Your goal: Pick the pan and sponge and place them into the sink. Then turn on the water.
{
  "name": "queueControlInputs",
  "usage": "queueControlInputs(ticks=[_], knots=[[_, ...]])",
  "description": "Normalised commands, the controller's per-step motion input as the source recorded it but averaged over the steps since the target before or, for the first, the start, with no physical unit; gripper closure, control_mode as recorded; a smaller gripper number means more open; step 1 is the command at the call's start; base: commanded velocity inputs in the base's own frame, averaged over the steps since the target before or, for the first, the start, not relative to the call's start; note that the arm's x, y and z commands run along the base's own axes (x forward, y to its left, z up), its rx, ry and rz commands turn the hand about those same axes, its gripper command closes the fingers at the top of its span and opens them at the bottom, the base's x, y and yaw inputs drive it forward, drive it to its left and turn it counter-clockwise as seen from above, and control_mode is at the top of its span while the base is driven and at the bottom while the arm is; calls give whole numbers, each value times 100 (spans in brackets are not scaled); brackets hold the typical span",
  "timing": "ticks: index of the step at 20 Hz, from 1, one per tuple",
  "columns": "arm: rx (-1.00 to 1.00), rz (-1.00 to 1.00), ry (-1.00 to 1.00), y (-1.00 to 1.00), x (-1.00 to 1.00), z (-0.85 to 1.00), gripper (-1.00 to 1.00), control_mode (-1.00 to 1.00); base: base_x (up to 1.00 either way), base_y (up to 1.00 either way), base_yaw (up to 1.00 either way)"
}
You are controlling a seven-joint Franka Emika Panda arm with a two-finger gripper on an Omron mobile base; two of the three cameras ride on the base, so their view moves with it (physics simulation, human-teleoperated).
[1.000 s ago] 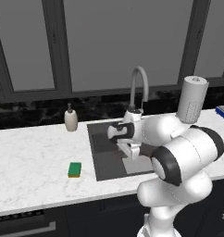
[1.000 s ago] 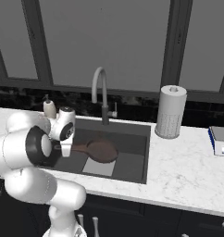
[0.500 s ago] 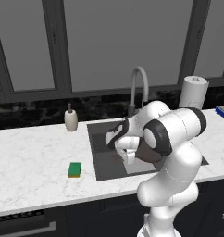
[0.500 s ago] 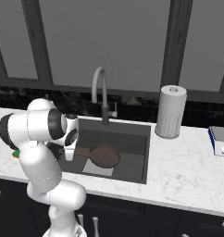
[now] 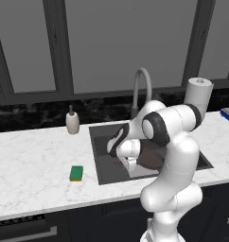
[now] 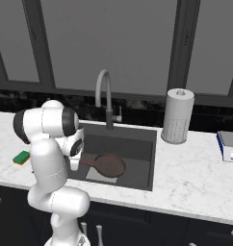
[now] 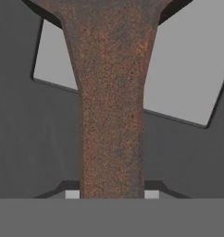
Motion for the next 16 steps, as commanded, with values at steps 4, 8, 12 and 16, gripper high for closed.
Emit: queueControlInputs(ticks=[4, 8, 12, 16], knots=[[0, 0, 0, 0, 24, -30, 100, -100, 0, 0, 0], [0, 0, 0, 0, 21, -39, 100, -100, 0, 0, 0], [0, 0, 0, 0, 12, -35, 100, -100, 0, 0, 0], [0, 0, 0, 0, 22, -34, 100, -100, 0, 0, 0]])
